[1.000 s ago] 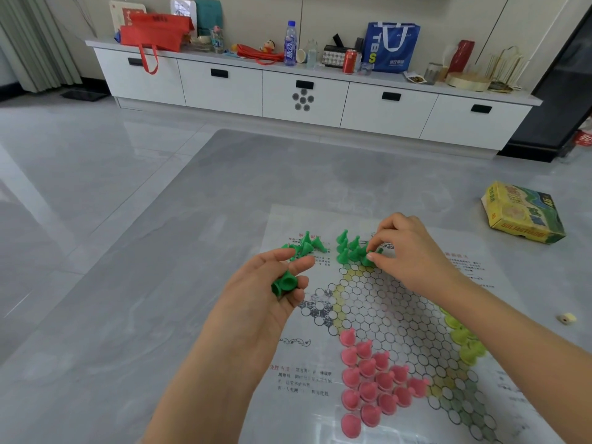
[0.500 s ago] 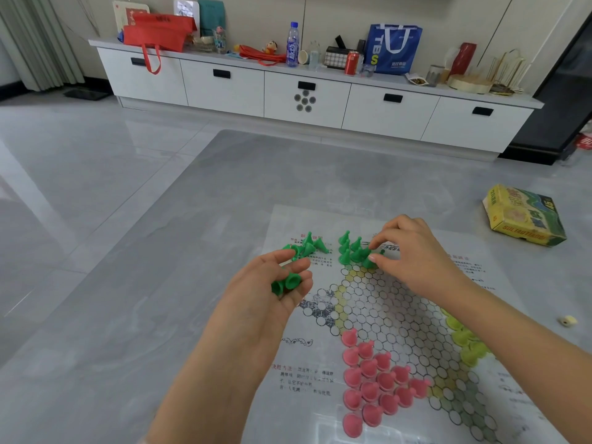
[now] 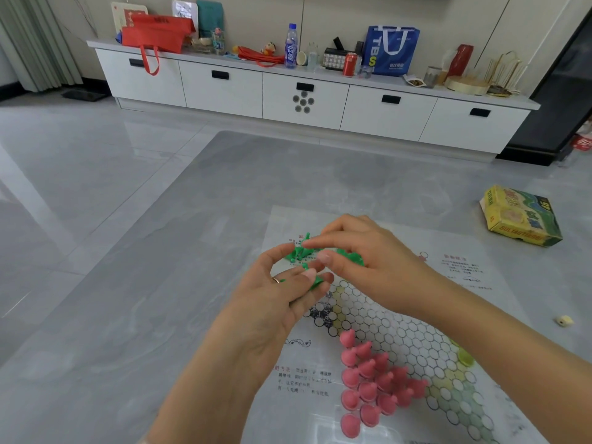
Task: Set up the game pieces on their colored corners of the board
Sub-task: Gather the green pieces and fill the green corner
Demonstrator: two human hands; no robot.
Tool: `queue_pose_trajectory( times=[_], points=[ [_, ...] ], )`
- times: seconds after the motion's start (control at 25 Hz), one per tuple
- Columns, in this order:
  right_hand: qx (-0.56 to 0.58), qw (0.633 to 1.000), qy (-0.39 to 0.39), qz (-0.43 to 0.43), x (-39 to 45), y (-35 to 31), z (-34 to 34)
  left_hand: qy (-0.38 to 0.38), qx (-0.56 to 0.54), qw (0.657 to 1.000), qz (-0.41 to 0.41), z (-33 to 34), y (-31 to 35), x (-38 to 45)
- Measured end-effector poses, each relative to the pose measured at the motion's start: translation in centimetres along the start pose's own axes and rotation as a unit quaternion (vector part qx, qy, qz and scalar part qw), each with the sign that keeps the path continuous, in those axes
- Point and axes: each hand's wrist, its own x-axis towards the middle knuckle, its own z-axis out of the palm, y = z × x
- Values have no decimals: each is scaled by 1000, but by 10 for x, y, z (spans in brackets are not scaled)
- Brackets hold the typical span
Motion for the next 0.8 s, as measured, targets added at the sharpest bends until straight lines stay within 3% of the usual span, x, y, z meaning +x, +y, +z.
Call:
queue_pose_trajectory(
  times=[0.12,0.36,0.6,0.72,0.8],
  points=[
    [13,999,-52,-3,1,-3,4,-6,10,1000,4,0,0,-1],
    [132,990,-48,26,-1,-5,0,3,10,1000,3,-1,1,0],
    [146,987,-65,28,0,-5,-3,-6,18,1000,-1,0,-2,0],
    [144,987,-39,54,1,-5,-11,24,22,999,1,0,-2,4],
    [134,986,31,94,3,2,-21,48,15,999,2,-1,-2,4]
  ],
)
